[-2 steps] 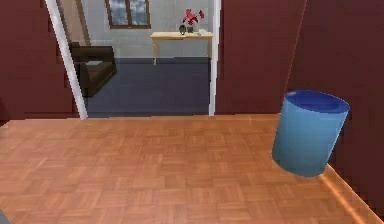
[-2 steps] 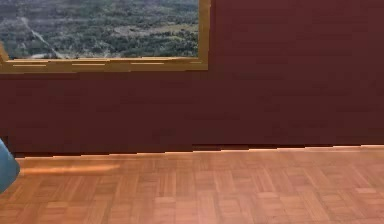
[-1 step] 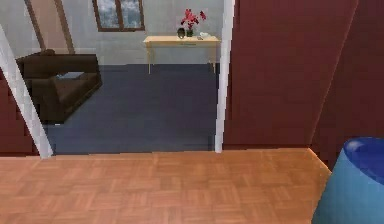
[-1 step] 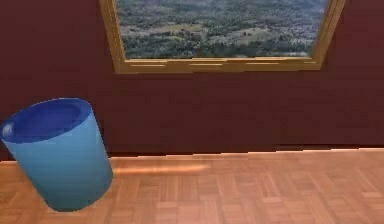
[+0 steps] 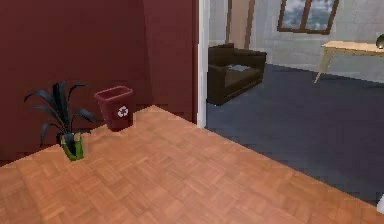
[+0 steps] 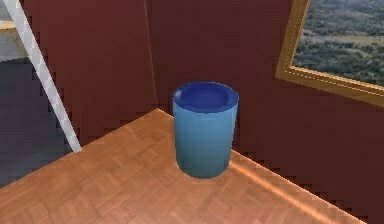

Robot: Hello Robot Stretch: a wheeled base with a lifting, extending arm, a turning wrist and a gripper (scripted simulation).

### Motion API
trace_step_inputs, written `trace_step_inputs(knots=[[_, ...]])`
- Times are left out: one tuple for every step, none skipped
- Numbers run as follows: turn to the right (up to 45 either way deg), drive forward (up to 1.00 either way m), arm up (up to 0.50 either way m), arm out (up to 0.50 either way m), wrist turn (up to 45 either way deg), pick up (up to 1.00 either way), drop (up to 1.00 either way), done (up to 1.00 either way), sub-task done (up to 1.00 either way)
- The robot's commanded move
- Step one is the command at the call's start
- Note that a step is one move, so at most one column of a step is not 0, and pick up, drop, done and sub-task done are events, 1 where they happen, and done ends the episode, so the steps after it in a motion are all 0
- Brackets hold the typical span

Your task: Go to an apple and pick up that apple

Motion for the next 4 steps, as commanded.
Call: trace_step_inputs(knots=[[-6.0,0.0,0.0,0.0,0.0,0.0,0.0,0.0,0.0],[0.0,0.25,0.0,0.0,0.0,0.0,0.0,0.0,0.0],[-24.0,0.0,0.0,0.0,0.0,0.0,0.0,0.0,0.0],[0.0,0.7,0.0,0.0,0.0,0.0,0.0,0.0,0.0]])
